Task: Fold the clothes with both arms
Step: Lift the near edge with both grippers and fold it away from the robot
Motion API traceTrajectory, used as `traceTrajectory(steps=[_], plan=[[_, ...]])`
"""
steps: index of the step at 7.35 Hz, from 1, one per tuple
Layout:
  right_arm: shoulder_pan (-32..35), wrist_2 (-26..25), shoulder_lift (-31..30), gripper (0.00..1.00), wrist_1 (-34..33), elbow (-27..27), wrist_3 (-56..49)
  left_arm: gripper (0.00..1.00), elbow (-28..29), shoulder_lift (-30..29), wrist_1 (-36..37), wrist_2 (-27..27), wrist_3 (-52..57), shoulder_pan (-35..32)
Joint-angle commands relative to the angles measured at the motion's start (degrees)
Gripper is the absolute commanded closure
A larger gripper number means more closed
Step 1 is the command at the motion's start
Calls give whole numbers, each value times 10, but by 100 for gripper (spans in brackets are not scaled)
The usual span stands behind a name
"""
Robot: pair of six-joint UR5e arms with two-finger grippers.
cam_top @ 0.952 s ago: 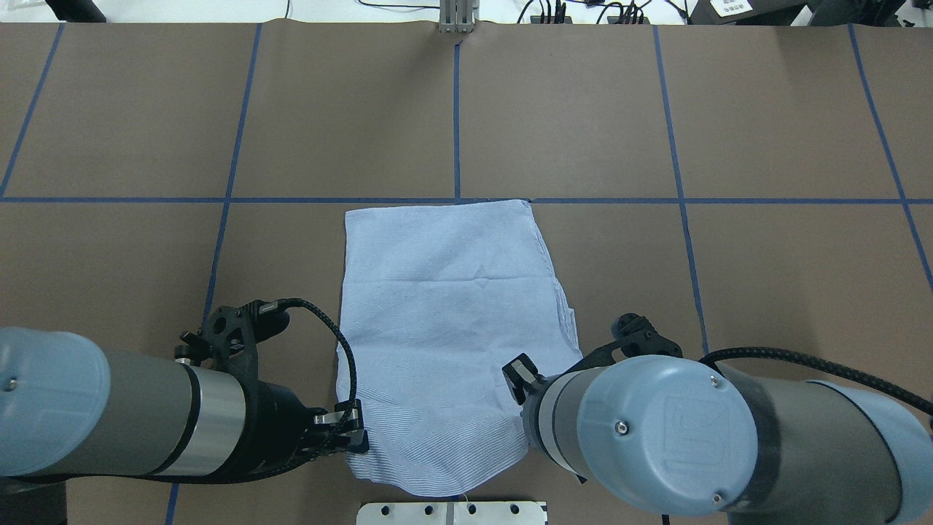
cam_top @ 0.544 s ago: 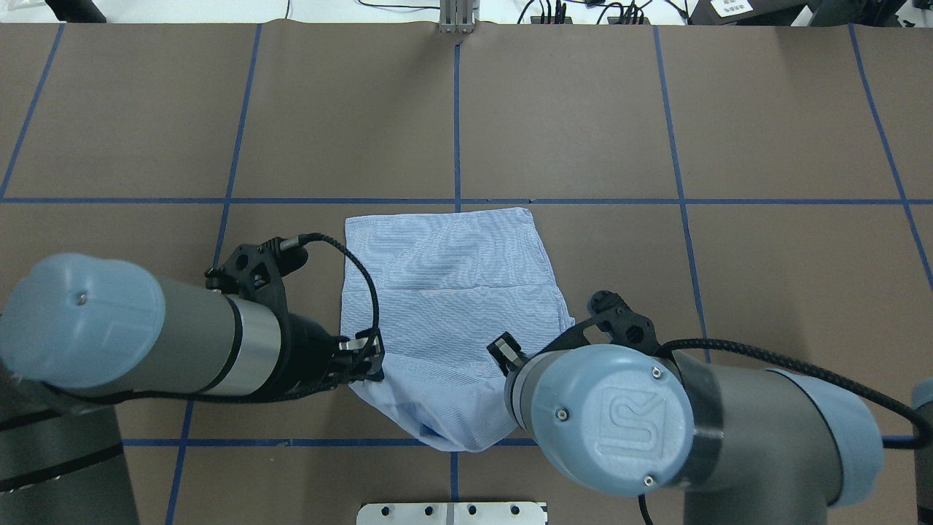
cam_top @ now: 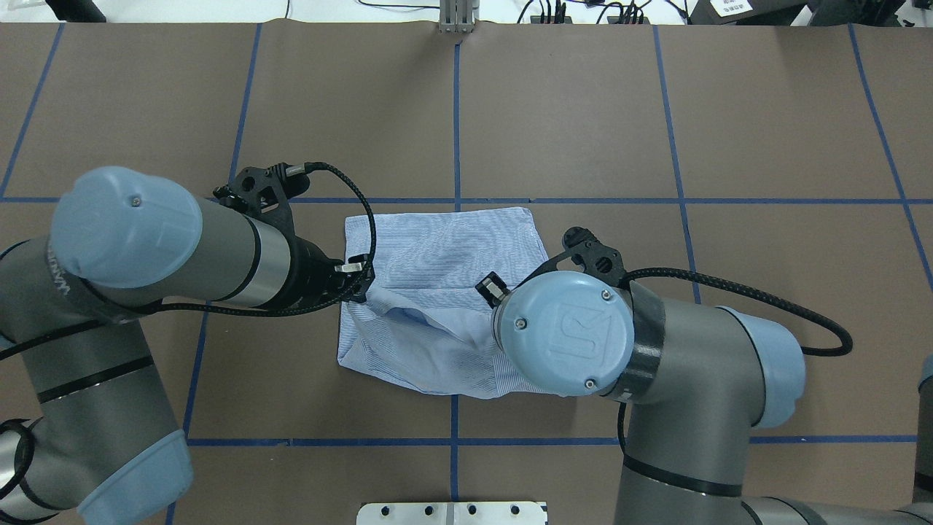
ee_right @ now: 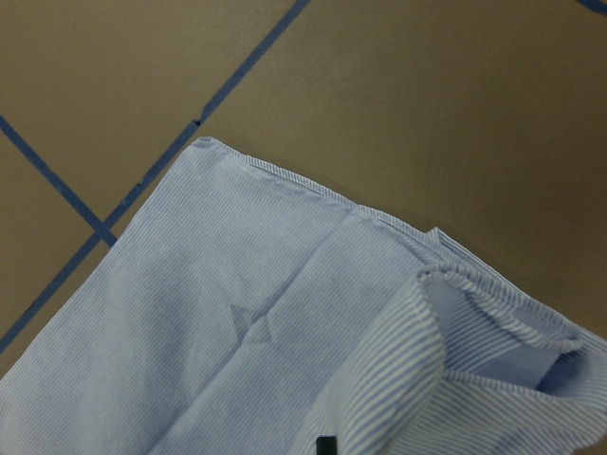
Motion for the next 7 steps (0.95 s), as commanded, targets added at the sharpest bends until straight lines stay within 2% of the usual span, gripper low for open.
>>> traceTrajectory(steps=[1,4,7], plan=[[28,-1,6,100,51,-67,-39,100,65,-19,1,19,37,-14],[77,2,36,100,129,-173,-93,100,127,-57,-2,38,49,-19],[114,19,47,100,162,-224,-129,100,187,-95,-28,37,49,-36]])
